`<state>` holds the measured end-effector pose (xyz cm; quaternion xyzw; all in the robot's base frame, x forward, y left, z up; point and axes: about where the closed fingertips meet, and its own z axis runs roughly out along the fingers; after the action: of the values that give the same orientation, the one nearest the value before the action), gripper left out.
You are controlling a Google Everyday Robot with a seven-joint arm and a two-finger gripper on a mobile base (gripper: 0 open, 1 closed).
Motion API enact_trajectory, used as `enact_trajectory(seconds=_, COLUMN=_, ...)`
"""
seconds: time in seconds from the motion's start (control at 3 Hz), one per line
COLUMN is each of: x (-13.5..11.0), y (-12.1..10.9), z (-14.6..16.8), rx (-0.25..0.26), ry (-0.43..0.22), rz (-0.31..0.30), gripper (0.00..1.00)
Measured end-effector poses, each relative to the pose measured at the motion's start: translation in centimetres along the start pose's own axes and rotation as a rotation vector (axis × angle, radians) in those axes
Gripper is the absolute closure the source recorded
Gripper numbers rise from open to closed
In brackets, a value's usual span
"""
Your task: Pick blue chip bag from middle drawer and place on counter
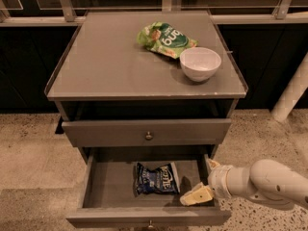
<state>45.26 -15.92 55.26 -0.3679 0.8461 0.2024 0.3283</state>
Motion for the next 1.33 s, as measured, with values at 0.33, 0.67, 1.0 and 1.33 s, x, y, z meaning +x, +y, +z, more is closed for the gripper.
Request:
enact_trajectory(seconds=0.33, x=-0.9, y=-0.4, z=3.7, rx=-0.005, ry=-0.041, rz=-0.001, gripper=0.0)
enact_trajectory(seconds=0.67, x=-1.7, y=-0.4, z=7.5, rx=-0.031, ry=-0.072, rz=0.01, gripper=0.0)
enact_trajectory(seconds=1.0, x=-2.2, y=0.0, z=10.8, rx=-0.053, ry=-0.086, rz=0.017, gripper=0.0)
enact_trajectory(seconds=1.33, x=-1.9, y=0.4, z=13.7, rx=-0.057, ry=-0.075, rz=0.026, gripper=0.0)
